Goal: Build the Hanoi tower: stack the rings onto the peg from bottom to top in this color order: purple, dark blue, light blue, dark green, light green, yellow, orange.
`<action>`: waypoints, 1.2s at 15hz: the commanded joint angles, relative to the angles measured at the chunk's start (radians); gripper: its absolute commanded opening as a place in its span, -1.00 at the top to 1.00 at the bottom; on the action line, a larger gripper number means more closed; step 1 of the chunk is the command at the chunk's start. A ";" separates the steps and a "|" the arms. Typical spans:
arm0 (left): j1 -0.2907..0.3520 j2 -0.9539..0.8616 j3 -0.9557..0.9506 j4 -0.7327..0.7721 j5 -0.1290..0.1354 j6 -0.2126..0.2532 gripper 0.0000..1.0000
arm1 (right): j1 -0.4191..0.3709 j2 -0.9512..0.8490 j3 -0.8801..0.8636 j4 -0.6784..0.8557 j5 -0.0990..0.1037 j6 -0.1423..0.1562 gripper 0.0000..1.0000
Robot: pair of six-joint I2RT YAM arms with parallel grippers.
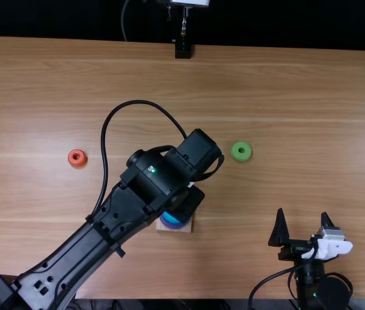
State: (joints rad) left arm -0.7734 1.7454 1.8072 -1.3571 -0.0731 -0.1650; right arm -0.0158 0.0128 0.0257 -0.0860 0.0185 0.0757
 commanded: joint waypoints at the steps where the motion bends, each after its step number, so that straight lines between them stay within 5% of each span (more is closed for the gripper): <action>1: -0.017 0.008 0.034 0.000 -0.002 -0.014 1.00 | -0.009 -0.013 -0.010 -0.022 0.002 -0.002 -1.00; 17: -0.021 0.029 -0.026 0.000 -0.001 -0.010 1.00 | -0.009 -0.013 -0.010 -0.022 0.000 -0.002 -1.00; 18: -0.021 0.029 -0.026 0.000 -0.001 -0.008 0.62 | -0.009 -0.013 -0.010 -0.022 0.002 -0.002 -1.00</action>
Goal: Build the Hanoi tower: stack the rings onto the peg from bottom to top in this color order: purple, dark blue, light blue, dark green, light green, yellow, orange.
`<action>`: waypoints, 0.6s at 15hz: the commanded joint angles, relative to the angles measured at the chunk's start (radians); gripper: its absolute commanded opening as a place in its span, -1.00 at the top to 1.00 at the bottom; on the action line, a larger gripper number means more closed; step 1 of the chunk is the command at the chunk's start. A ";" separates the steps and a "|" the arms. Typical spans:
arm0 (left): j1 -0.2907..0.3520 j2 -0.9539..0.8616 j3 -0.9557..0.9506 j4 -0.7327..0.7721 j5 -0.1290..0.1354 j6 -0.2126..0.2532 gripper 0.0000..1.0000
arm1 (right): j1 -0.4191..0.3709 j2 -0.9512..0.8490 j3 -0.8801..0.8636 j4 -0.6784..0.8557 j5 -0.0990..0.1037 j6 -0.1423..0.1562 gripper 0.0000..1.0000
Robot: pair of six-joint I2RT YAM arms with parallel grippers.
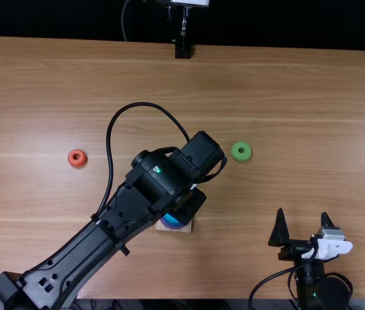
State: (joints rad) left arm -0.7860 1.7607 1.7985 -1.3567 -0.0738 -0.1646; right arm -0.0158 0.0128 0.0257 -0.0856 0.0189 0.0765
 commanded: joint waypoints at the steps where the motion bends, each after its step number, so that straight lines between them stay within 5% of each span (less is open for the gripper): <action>1: -0.009 0.014 -0.018 0.000 0.000 -0.010 0.05 | -0.009 -0.013 -0.010 -0.022 0.001 -0.003 -1.00; 3: -0.006 0.014 -0.019 0.000 0.000 -0.012 -1.00 | -0.009 -0.013 -0.010 -0.022 0.001 -0.003 -1.00; 9: -0.001 0.005 -0.033 0.031 -0.002 -0.008 -1.00 | -0.009 -0.013 -0.010 -0.022 0.001 -0.003 -1.00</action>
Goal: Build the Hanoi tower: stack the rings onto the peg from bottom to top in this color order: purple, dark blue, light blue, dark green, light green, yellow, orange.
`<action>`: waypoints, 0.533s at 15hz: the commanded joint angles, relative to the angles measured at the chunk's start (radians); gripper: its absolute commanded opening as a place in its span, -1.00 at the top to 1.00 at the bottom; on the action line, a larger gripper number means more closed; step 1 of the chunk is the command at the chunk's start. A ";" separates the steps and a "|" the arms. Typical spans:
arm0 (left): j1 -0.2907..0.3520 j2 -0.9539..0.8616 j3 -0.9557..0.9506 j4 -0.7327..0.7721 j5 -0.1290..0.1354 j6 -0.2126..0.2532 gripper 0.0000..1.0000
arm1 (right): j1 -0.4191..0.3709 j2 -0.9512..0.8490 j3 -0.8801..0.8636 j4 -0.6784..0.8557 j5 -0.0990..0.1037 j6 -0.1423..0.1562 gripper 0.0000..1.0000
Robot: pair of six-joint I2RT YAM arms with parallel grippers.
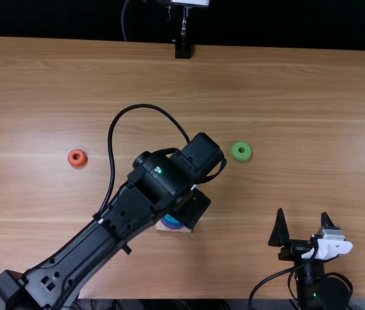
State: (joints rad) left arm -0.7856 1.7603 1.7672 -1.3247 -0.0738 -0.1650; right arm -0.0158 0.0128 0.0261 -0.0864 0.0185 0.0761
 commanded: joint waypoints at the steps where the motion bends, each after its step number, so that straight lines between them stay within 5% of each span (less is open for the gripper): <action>1: 0.003 -0.001 0.008 0.025 -0.003 -0.008 -1.00 | -0.009 -0.013 -0.011 -0.021 0.002 -0.002 -1.00; 5: 0.144 -0.116 0.028 0.286 -0.005 -0.010 -1.00 | -0.009 -0.013 -0.011 -0.021 0.000 -0.002 -1.00; 8: 0.324 -0.291 -0.106 0.471 -0.016 -0.010 -1.00 | -0.009 -0.013 -0.011 -0.021 0.002 -0.002 -1.00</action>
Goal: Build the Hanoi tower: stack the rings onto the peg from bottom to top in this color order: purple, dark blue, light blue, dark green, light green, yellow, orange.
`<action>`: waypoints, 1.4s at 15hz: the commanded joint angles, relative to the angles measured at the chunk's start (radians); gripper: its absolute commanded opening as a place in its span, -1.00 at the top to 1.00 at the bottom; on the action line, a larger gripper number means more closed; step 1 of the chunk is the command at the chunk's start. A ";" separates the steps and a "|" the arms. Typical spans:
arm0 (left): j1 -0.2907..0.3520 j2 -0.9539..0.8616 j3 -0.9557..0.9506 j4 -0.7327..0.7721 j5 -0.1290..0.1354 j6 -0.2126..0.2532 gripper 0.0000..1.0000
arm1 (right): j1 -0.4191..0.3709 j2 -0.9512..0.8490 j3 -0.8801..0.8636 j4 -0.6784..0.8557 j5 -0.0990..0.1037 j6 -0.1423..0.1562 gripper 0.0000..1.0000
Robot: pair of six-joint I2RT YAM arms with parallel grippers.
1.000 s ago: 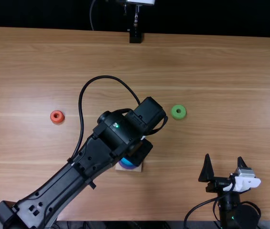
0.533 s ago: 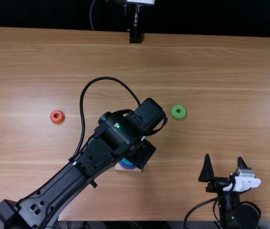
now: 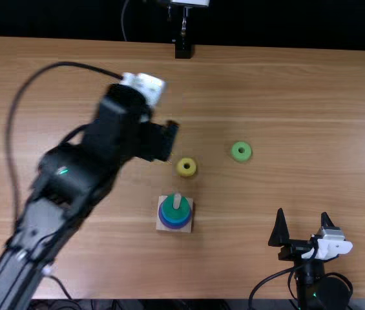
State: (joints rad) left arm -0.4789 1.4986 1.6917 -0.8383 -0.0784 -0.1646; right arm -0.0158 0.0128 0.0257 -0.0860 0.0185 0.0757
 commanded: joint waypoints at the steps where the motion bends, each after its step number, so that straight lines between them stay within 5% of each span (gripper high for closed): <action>1: 0.068 -0.118 -0.099 0.025 -0.014 -0.010 -1.00 | -0.009 -0.013 -0.010 -0.022 0.002 -0.002 -1.00; 9: 0.392 -0.821 -1.064 0.654 -0.006 0.001 -1.00 | -0.009 -0.013 -0.010 -0.022 0.002 -0.002 -1.00; 12: 0.401 -1.121 -1.379 0.741 -0.003 0.004 -1.00 | -0.009 -0.013 -0.010 -0.022 0.002 -0.002 -1.00; 18: 0.415 -1.420 -1.621 0.744 0.007 0.078 -1.00 | -0.009 -0.013 -0.010 -0.022 0.002 -0.002 -1.00; 20: 0.416 -1.466 -1.663 0.743 0.066 0.080 -1.00 | -0.009 -0.013 -0.010 -0.022 0.000 -0.002 -1.00; 21: 0.416 -1.482 -1.678 0.741 0.071 0.082 -1.00 | -0.009 -0.013 -0.010 -0.022 0.000 -0.002 -1.00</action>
State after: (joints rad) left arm -0.0715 0.0334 0.0334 -0.0978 -0.0364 -0.1005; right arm -0.0158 0.0128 0.0257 -0.0860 0.0181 0.0761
